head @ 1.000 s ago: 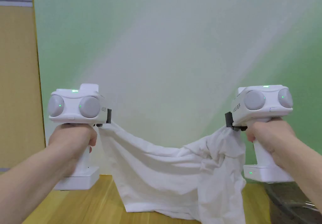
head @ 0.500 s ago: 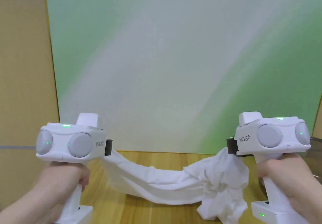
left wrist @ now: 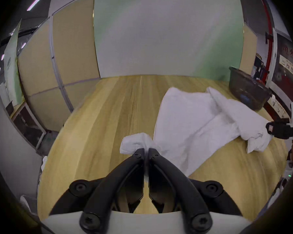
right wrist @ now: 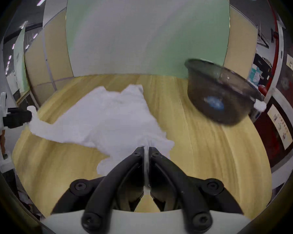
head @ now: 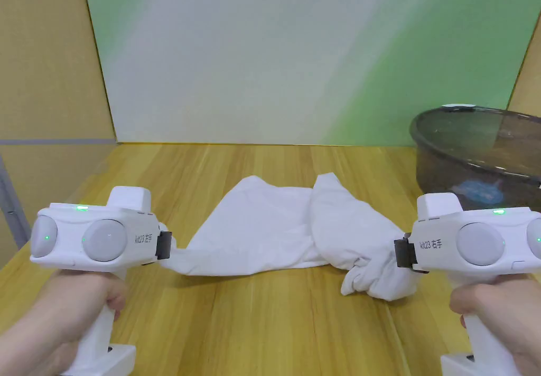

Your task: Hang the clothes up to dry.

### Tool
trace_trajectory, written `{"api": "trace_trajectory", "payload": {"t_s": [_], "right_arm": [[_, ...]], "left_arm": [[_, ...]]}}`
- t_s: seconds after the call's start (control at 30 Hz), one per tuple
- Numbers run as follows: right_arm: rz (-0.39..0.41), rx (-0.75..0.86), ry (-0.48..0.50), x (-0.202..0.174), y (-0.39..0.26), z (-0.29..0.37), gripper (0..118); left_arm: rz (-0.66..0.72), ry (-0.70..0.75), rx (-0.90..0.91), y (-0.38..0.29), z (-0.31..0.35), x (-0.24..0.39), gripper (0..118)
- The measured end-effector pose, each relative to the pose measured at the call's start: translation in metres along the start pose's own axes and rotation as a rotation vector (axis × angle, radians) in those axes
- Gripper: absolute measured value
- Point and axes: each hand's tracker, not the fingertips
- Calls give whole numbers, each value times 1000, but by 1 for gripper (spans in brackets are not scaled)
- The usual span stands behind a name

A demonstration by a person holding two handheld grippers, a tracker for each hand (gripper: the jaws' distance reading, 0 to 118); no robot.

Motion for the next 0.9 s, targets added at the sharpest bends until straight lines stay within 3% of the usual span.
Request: {"api": "trace_trajectory", "payload": {"t_s": [0.2, 0.4, 0.47, 0.5, 0.53, 0.6, 0.73, 0.77, 0.8, 0.83, 0.87, 0.9], "right_arm": [[-54, -72, 17, -6, -26, 2, 4], [-29, -30, -12, -11, -22, 11, 6], [-36, -6, -23, -12, -16, 19, 22], [-37, 5, -40, -12, -15, 23, 43], [-38, 20, -49, -13, -10, 29, 55], [-59, 72, -32, -13, 0, 39, 72], [-67, 103, -6, -18, 15, 48, 72], [-64, 112, 1, -21, 16, 48, 68], [-62, 109, 3, -21, 18, 43, 41], [-53, 102, 7, -22, 20, 38, 5], [-47, 94, 1, -22, 21, 32, 0], [-46, 74, -14, -24, 18, 26, 0]], "left_arm": [[-2, 6, -32, -25, 2, -4, 1], [-30, 39, 4, -23, 3, -3, 3], [-36, 55, 19, -19, 8, -1, 30], [-43, 68, 29, -17, 11, 0, 52], [-46, 58, 39, -12, 17, 2, 60], [-52, 18, 86, -2, 29, 7, 61], [-82, -19, 82, 17, 32, 19, 60], [-90, -19, 83, 21, 31, 22, 60], [-93, -19, 80, 24, 27, 26, 54], [-99, -16, 74, 27, 23, 28, 31], [-103, -20, 70, 29, 18, 29, 0], [-110, -20, 65, 31, 13, 31, 0]]}}
